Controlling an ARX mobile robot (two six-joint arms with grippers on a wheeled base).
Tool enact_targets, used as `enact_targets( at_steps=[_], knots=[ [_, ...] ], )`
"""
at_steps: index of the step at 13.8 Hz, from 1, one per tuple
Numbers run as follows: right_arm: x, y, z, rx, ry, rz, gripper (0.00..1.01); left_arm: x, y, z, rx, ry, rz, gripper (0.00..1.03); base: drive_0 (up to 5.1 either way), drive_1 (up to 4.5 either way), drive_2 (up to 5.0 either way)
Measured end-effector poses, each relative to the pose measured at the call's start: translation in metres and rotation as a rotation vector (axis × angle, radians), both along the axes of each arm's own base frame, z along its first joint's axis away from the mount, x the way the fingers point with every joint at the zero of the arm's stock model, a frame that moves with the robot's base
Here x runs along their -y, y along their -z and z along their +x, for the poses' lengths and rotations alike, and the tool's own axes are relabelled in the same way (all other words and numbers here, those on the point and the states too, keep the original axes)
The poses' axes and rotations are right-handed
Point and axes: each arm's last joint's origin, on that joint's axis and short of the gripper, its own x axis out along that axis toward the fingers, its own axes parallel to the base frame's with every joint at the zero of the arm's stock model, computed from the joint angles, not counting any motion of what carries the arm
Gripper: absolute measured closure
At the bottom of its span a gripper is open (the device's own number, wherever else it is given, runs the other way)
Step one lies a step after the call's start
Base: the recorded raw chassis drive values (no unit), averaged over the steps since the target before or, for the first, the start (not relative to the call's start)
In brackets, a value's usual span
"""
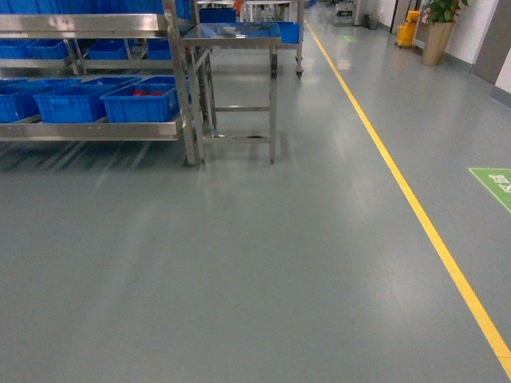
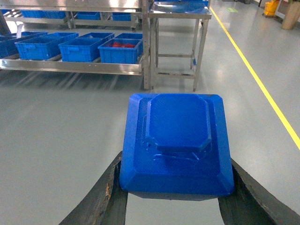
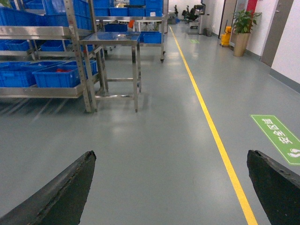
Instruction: Pick blue part to blue bin on bottom shelf
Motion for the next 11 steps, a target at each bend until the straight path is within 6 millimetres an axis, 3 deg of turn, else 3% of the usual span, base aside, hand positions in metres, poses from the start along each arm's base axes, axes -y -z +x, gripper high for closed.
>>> enact_targets(
  at_steps=[11],
  knots=[
    [0.0, -0.0005, 0.0, 0.005, 0.0, 0.0, 0.03, -0.0003, 0.0001, 0.0, -0.001, -0.002, 0.0, 0.59, -0.1, 3.94, -4.1]
  ],
)
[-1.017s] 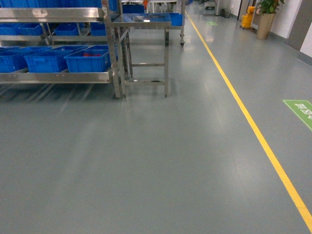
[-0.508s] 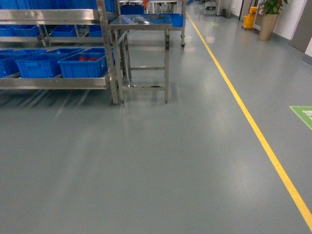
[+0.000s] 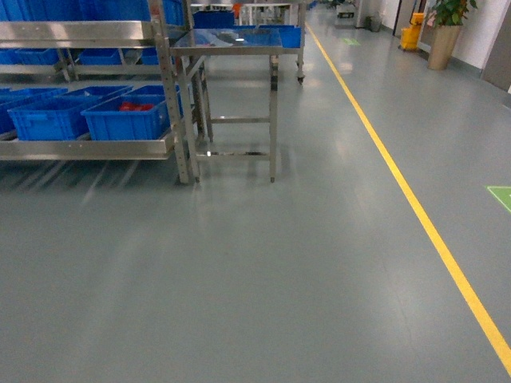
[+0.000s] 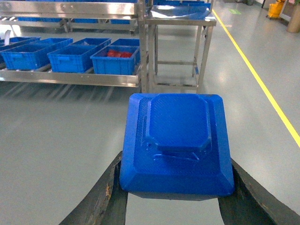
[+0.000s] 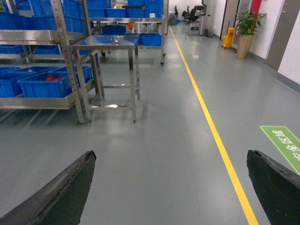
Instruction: Pick blue part to blue bin on bottom shelf
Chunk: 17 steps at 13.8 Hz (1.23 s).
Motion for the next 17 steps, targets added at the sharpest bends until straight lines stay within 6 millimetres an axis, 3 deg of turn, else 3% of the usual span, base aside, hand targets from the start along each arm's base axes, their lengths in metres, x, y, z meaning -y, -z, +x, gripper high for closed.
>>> enact_targets(
  at_steps=[17],
  knots=[
    [0.0, 0.0001, 0.0, -0.001, 0.0, 0.0, 0.03, 0.0, 0.0001, 0.0, -0.001, 0.0, 0.0, 0.59, 0.0, 3.96, -4.0]
  ],
)
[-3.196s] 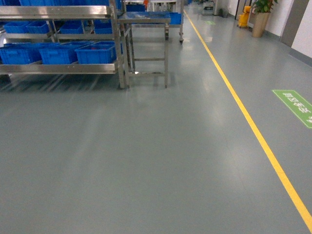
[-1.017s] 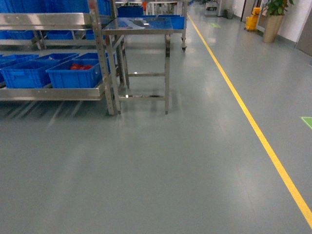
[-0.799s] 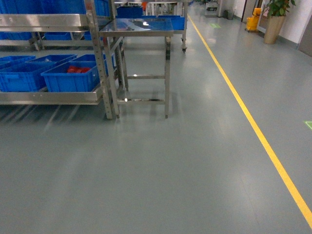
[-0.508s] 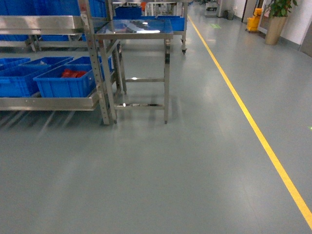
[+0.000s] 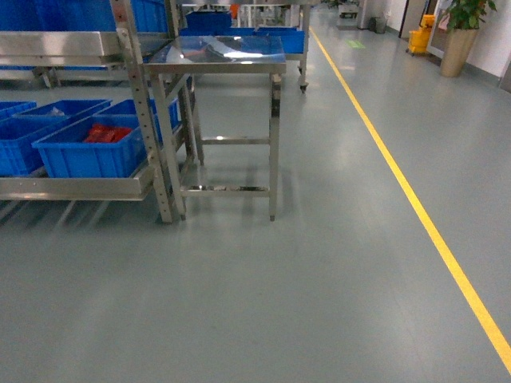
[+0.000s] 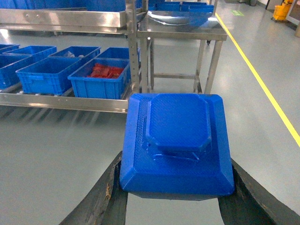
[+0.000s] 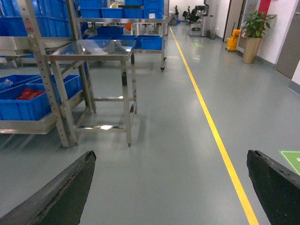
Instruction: Pick blue part to blue bin on bottom shelf
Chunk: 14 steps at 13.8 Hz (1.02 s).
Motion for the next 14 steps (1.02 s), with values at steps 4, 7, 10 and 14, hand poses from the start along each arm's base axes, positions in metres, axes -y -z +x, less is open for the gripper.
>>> enact_targets(
  at_steps=[4, 7, 10, 14],
  knots=[
    [0.0, 0.0005, 0.0, -0.005, 0.0, 0.0, 0.03, 0.0, -0.0003, 0.0, 0.003, 0.0, 0.0, 0.59, 0.0, 3.98, -4.0],
    [0.0, 0.0, 0.0, 0.0, 0.0, 0.0, 0.03, 0.0, 0.0, 0.0002, 0.0, 0.001, 0.0, 0.59, 0.0, 3.97, -4.1],
    [0.0, 0.0003, 0.0, -0.003, 0.0, 0.0, 0.03, 0.0, -0.0001, 0.0001, 0.001, 0.0, 0.0, 0.59, 0.0, 4.02, -4.0],
    [0.0, 0.0002, 0.0, -0.002, 0.0, 0.0, 0.03, 0.0, -0.0002, 0.0, 0.002, 0.0, 0.0, 0.59, 0.1, 4.07, -4.0]
  ],
)
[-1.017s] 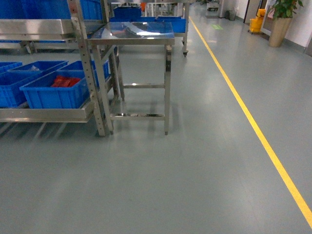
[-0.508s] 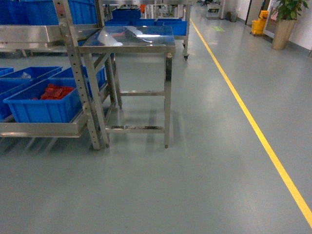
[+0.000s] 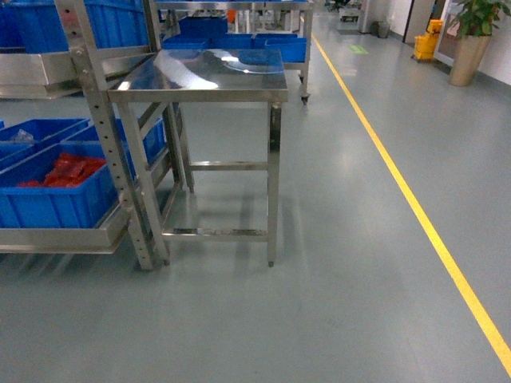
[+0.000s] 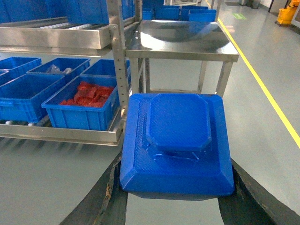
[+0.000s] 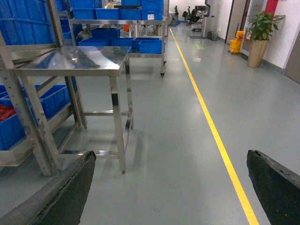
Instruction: Pick blue part to blue bin on bottom shelf
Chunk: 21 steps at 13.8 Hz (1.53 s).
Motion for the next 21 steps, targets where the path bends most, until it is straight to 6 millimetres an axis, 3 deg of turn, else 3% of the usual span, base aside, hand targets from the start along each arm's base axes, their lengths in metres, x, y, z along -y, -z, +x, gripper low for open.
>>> enact_targets(
  at_steps=[19, 21],
  knots=[
    [0.0, 0.0001, 0.0, -0.002, 0.0, 0.0, 0.03, 0.0001, -0.0001, 0.0, 0.001, 0.001, 0.0, 0.59, -0.1, 3.96, -4.1],
    [0.0, 0.0003, 0.0, -0.003, 0.0, 0.0, 0.03, 0.0001, 0.0012, 0.0011, -0.011, 0.001, 0.0, 0.59, 0.0, 0.0, 0.0]
  ],
)
